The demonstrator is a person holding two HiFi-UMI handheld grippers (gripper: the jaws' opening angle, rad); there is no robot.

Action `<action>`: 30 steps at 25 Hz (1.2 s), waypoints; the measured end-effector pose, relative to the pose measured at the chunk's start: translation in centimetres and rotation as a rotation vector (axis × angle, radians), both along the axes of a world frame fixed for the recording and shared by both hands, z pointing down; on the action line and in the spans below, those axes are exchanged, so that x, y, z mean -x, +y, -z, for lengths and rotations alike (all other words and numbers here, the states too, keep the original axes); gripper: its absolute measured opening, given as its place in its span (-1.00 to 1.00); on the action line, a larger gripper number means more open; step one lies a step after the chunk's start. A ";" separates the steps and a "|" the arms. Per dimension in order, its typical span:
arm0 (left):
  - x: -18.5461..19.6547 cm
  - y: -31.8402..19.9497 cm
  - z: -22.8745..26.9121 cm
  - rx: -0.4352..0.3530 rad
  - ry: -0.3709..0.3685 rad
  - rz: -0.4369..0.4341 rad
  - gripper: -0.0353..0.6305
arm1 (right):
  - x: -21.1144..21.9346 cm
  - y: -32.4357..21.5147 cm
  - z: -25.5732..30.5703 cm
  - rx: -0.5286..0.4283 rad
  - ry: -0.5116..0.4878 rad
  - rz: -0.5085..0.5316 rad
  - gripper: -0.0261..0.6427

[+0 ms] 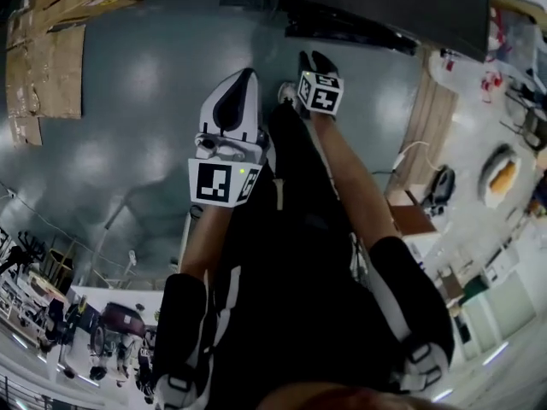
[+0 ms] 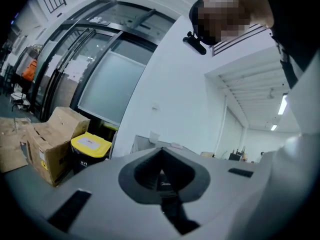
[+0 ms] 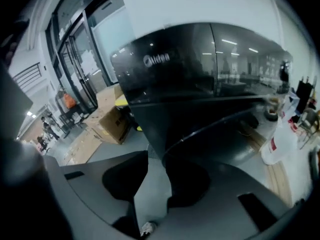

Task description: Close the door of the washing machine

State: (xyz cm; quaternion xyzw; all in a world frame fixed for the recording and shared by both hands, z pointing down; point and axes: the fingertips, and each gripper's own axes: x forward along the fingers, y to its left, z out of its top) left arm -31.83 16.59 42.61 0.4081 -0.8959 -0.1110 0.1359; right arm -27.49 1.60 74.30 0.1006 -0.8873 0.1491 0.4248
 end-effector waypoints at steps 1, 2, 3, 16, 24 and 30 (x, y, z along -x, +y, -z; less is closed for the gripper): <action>-0.1 0.1 1.0 -0.011 -0.007 -0.008 -0.88 | -0.2 0.4 1.8 0.001 -0.020 0.015 -0.59; -0.2 0.3 1.9 -0.018 -0.014 -0.014 -0.88 | -0.5 0.6 3.7 -0.001 -0.045 0.025 -0.59; -0.3 0.4 2.9 -0.020 -0.020 -0.017 -0.88 | -0.7 0.8 5.8 -0.001 -0.072 0.029 -0.60; -3.7 2.1 13.1 -0.057 -0.082 -0.036 -0.88 | -3.5 1.0 31.3 -0.011 -0.430 0.002 -0.84; -6.4 2.1 15.0 -0.034 -0.115 -0.091 -0.88 | -6.3 2.3 40.1 -0.081 -0.588 0.012 -0.88; -6.8 1.7 15.9 -0.048 -0.136 -0.112 -0.88 | -7.7 4.3 41.9 -0.106 -0.617 0.080 -0.89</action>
